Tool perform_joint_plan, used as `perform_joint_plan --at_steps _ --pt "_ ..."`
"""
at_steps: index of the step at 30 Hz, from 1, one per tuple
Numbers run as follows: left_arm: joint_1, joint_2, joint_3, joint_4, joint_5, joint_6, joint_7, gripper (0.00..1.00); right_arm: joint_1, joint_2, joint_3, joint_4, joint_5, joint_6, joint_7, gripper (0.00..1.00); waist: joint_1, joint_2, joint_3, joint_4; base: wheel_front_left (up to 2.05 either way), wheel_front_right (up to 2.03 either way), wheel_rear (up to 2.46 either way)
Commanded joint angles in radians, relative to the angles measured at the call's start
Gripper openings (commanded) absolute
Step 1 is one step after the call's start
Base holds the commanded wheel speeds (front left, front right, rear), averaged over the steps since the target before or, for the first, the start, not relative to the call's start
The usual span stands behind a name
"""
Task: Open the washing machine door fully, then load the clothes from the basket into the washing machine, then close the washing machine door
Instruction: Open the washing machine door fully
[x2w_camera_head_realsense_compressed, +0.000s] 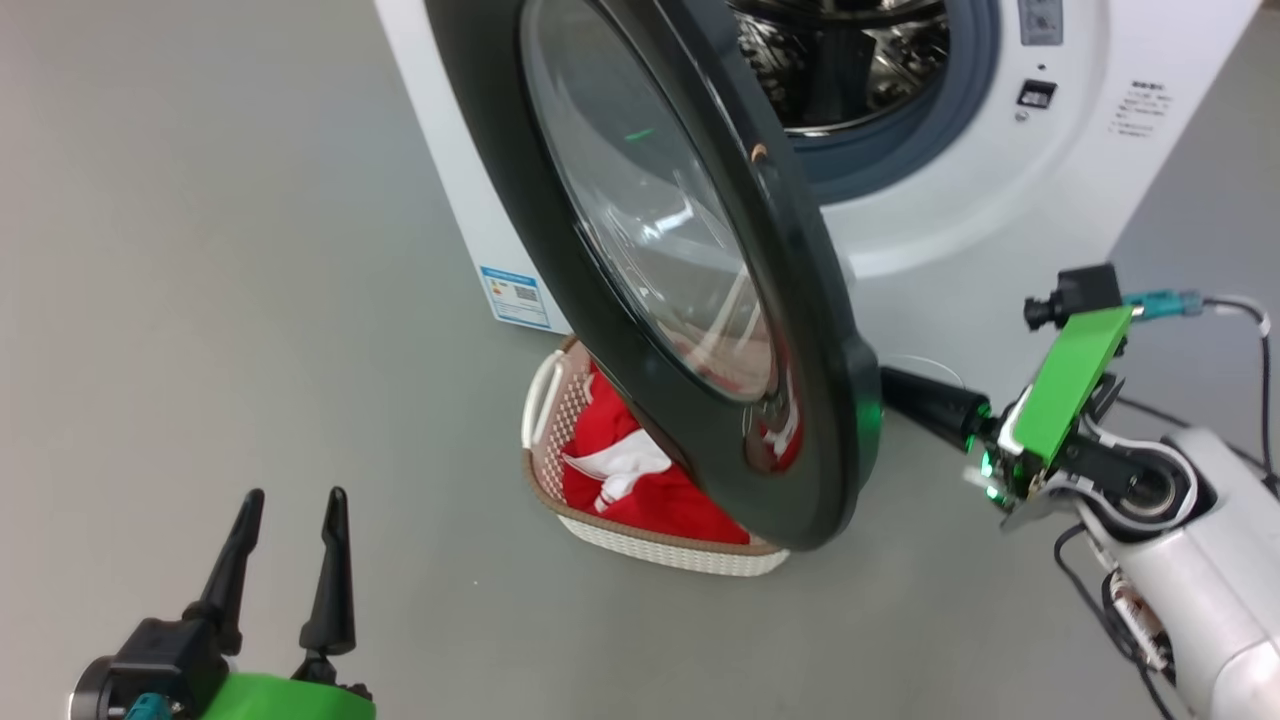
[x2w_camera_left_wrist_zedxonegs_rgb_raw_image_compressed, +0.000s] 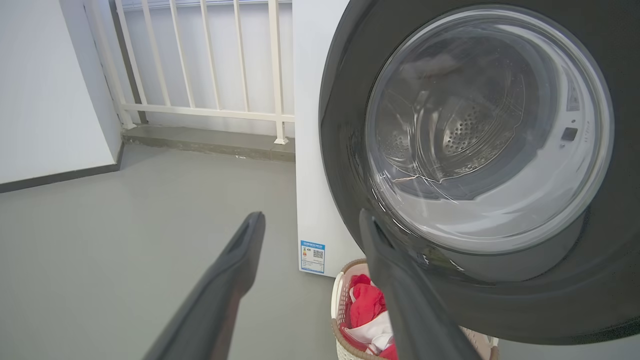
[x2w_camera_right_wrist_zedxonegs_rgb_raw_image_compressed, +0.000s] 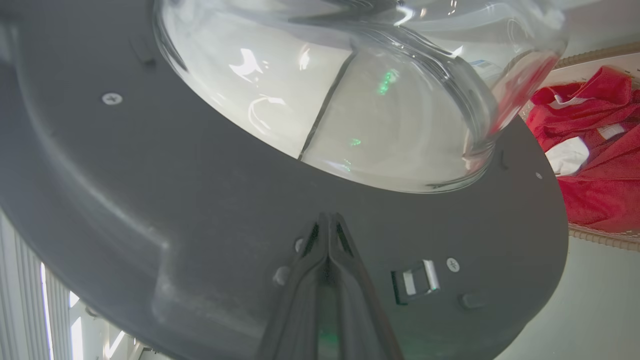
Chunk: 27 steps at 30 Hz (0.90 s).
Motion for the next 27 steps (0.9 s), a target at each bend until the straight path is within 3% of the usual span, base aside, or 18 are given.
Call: perform_joint_plan --at_steps 1,27 --pt "-0.003 0.026 0.038 -0.019 0.005 -0.003 -0.008 1.00 0.028 0.017 0.006 -0.033 0.001 0.002 0.012 0.00 0.0000 0.0000 -0.020 0.022 0.00 0.00 0.00" --pt "0.022 0.048 0.035 -0.006 0.004 -0.003 -0.008 1.00 0.136 0.182 -0.069 -0.057 -0.047 0.002 0.078 0.00 0.0000 0.0000 -0.083 0.138 0.00 0.00 0.00"
